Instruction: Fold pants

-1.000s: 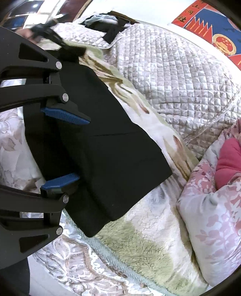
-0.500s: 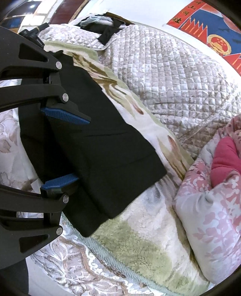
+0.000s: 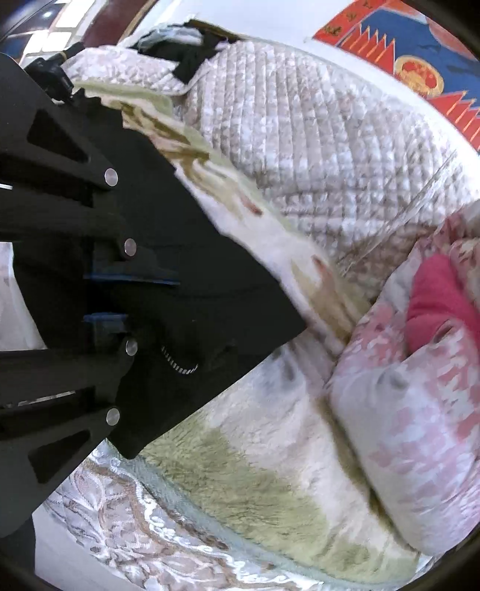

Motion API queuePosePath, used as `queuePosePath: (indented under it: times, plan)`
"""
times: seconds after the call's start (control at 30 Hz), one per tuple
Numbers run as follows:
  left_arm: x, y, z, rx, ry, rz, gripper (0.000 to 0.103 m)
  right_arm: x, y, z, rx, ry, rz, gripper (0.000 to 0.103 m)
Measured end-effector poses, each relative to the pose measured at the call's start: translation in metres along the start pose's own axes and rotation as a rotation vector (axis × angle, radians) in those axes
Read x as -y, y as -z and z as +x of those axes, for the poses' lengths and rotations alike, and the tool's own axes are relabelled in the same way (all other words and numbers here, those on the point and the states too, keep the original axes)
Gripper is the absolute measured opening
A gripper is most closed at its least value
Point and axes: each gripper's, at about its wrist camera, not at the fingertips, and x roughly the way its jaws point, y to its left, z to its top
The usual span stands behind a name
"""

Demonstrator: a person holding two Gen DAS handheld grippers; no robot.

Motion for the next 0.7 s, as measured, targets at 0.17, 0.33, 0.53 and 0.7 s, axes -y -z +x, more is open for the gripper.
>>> queuePosePath:
  times: [0.17,0.33,0.53,0.7]
  plan:
    - [0.001,0.0,-0.039,0.056,0.013,0.031,0.004,-0.003,0.001,-0.025,0.017,-0.026,0.001,0.01]
    - [-0.02,0.026,-0.019,-0.075,-0.038,0.0,0.004,0.026,0.007,-0.005,-0.08,0.045,0.102,0.01]
    - [-0.016,0.027,-0.031,-0.024,-0.047,0.049,0.005,0.02,0.009,-0.008,-0.063,0.079,0.051,0.01]
    - [-0.021,0.037,-0.019,-0.111,-0.102,0.059,0.007,0.02,0.012,-0.009,-0.066,0.114,0.043,0.011]
